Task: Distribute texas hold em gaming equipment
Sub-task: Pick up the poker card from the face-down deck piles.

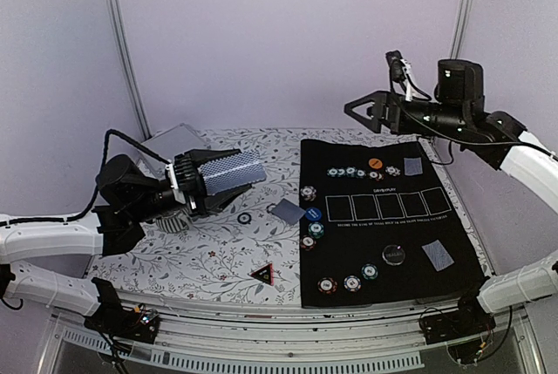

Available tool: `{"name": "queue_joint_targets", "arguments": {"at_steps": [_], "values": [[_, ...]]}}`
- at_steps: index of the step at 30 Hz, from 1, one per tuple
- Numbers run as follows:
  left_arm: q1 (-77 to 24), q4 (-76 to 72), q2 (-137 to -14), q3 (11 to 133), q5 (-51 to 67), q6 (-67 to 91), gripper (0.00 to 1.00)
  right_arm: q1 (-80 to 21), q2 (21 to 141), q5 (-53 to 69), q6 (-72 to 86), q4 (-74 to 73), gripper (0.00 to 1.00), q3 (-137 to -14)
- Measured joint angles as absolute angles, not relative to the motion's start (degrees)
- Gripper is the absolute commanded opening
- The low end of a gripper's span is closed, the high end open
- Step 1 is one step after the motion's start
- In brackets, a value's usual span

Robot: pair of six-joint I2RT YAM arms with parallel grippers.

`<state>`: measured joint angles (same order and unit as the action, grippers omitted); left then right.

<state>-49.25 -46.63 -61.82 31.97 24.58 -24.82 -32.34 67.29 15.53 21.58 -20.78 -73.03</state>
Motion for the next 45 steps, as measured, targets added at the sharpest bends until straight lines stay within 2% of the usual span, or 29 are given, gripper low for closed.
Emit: {"name": "queue_joint_targets", "arguments": {"at_steps": [6, 13, 25, 32, 45], "values": [[-49.25, -46.92, -62.04, 31.97, 24.93, -24.82, 0.56, -44.16, 79.26, 27.35, 15.35, -15.79, 0.99, -81.60], [-49.25, -46.89, -62.37, 31.97, 24.91, -24.84, 0.57, -52.21, 88.53, 31.64, 10.70, -16.25, 0.98, -86.78], [-49.28, -46.89, -62.41, 31.97, 24.88, -24.86, 0.57, -55.53, 95.48, 33.39, 9.50, -16.60, 0.88, -91.94], [-49.28, -46.83, -62.41, 31.97, 24.86, -25.04, 0.56, -55.61, 99.07, 32.25, 10.22, -19.44, 0.88, -94.94], [-49.28, -44.95, -62.87, 31.86, 24.34, -25.30, 0.56, -55.86, 98.41, 23.79, 6.76, -27.62, 0.88, -97.27]]}}
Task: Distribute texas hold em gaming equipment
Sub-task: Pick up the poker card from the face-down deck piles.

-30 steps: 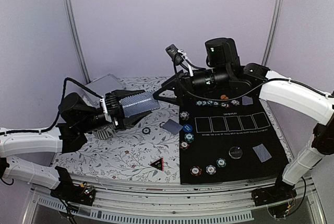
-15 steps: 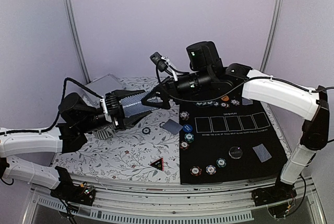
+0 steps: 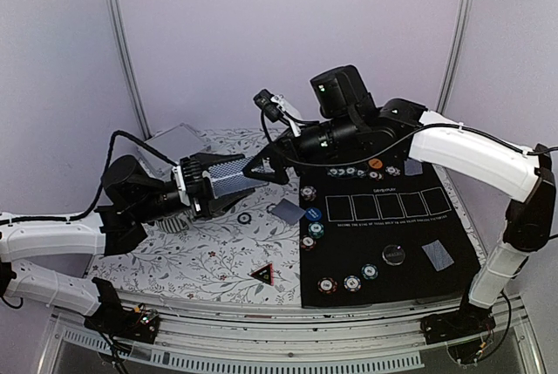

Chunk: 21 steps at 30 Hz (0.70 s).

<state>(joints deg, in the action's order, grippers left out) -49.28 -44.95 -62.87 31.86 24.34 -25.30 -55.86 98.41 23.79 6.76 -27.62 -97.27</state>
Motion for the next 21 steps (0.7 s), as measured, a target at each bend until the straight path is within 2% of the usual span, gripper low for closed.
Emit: {"name": "queue_joint_targets", "arguments": {"at_steps": [7, 11, 14, 18, 21], "values": [[-49.30, -45.04, -62.92, 31.86, 24.10, -25.34, 0.56, -55.81, 97.89, 21.34, 5.52, -31.48, 0.87, -99.15], [-49.30, -45.19, -62.92, 31.86, 24.05, -25.45, 0.56, -55.75, 97.86, 21.39, 4.64, -33.23, 0.82, -100.18], [-49.30, -45.21, -62.92, 31.86, 23.97, -25.45, 0.56, -55.72, 97.86, 21.71, 4.01, -34.04, 0.73, -100.71], [-49.30, -45.30, -62.92, 31.86, 23.90, -25.47, 0.56, -55.66, 97.86, 23.31, 3.53, -34.81, 0.51, -101.16], [-49.30, -45.34, -62.92, 31.86, 23.81, -25.45, 0.56, -55.59, 97.80, 24.51, 3.40, -35.35, 0.40, -101.62]]}}
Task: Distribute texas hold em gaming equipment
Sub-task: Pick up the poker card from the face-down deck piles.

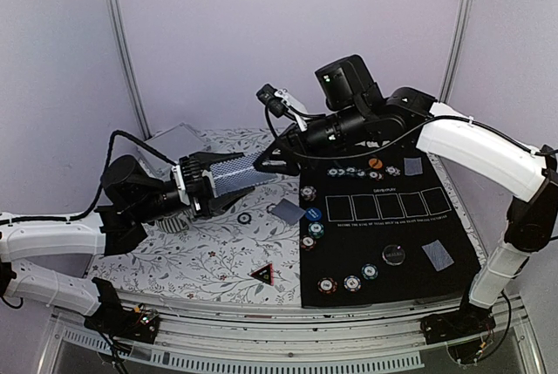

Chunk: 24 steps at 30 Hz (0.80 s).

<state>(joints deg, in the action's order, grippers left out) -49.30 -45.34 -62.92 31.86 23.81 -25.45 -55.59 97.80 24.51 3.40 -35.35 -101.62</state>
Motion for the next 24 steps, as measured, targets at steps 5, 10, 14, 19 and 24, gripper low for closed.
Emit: {"name": "queue_joint_targets", "arguments": {"at_steps": [5, 10, 14, 19, 24], "values": [[-49.30, -45.43, -62.92, 31.86, 23.70, -25.47, 0.56, -55.46, 97.34, 26.02, 3.62, -35.88, 0.18, -101.71], [-49.30, -45.30, -62.92, 31.86, 23.51, -25.50, 0.56, -55.46, 96.90, 26.63, 3.51, -36.29, 0.03, -101.73], [-49.28, -45.34, -62.92, 31.86, 23.44, -25.52, 0.56, -55.44, 96.27, 26.63, 3.46, -37.10, 0.02, -101.73], [-49.30, -45.52, -62.92, 31.86, 23.35, -25.52, 0.56, -55.37, 95.55, 26.50, 3.36, -38.70, 0.01, -102.21], [-49.30, -45.67, -62.92, 31.86, 23.22, -25.54, 0.56, -54.96, 95.22, 26.65, 2.87, -40.29, 0.01, -103.13]]}}
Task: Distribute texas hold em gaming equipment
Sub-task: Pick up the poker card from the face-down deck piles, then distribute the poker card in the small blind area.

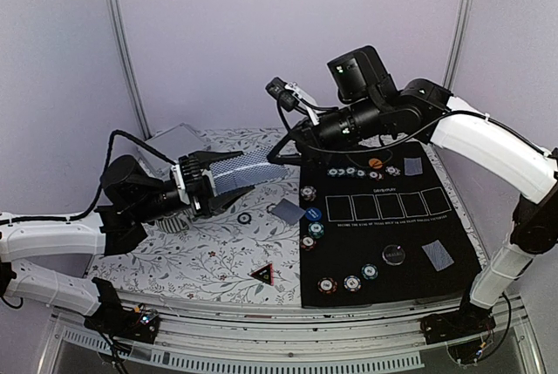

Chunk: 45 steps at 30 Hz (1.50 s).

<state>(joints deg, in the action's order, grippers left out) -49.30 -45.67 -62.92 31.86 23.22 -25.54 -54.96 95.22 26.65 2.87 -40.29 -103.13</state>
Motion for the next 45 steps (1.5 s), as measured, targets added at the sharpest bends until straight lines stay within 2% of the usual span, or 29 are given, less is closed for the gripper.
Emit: {"name": "queue_joint_targets", "arguments": {"at_steps": [9, 16, 22, 31, 37, 45], "values": [[-49.30, -46.68, -62.92, 31.86, 23.09, -25.69, 0.56, -50.83, 91.72, 33.30, 3.51, -40.16, 0.01, -103.96], [-49.34, -46.68, -62.92, 31.86, 23.11, -25.69, 0.56, -43.70, 84.99, 39.83, 10.37, -27.46, 0.01, -98.80], [-49.34, -46.68, -62.92, 31.86, 23.11, -25.69, 0.56, -41.58, 84.88, 31.42, 18.00, -16.36, 0.01, -91.29], [-49.34, -46.65, -62.78, 31.86, 23.27, -25.69, 0.56, -41.60, 94.98, 15.99, 37.28, 7.60, 0.01, -68.45], [-49.36, -46.68, -62.33, 31.86, 23.29, -25.71, 0.56, -42.35, 107.22, 11.18, 51.70, 14.06, 0.01, -66.63], [-49.41, -46.65, -61.78, 31.86, 23.29, -25.71, 0.56, -43.13, 112.92, 10.15, 66.24, 18.96, 0.01, -65.23]]}}
